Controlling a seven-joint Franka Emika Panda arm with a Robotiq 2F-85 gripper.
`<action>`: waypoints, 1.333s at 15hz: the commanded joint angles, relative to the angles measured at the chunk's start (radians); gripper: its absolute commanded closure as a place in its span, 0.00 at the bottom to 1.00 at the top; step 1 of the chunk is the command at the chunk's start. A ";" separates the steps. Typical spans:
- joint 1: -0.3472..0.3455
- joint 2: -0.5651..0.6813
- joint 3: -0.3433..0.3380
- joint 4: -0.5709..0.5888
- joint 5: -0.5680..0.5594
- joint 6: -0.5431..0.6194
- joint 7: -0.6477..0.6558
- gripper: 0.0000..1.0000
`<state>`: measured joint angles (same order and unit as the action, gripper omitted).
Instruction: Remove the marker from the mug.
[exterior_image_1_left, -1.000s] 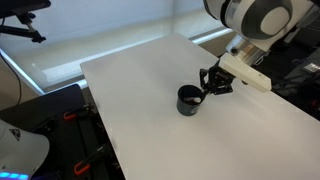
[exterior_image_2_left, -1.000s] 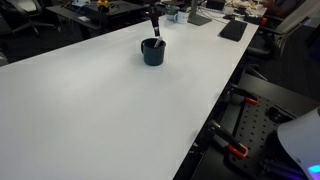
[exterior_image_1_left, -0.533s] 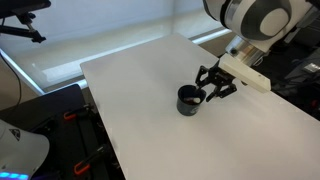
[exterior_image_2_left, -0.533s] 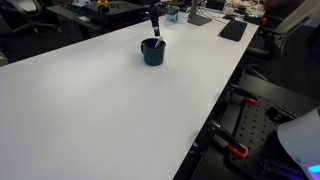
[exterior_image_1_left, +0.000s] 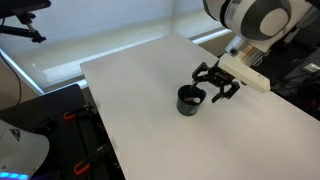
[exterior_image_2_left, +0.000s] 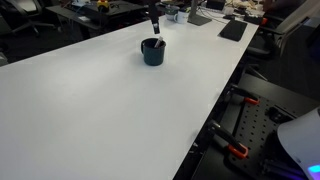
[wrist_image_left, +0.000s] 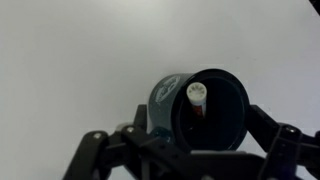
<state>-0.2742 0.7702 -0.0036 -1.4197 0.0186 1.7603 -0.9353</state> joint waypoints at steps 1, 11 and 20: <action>0.010 -0.007 -0.003 0.000 -0.006 -0.033 0.028 0.00; 0.016 -0.021 -0.005 -0.035 0.003 -0.046 0.114 0.00; 0.002 -0.039 -0.012 -0.078 0.012 -0.069 0.229 0.28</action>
<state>-0.2703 0.7701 -0.0109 -1.4577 0.0212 1.7133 -0.7457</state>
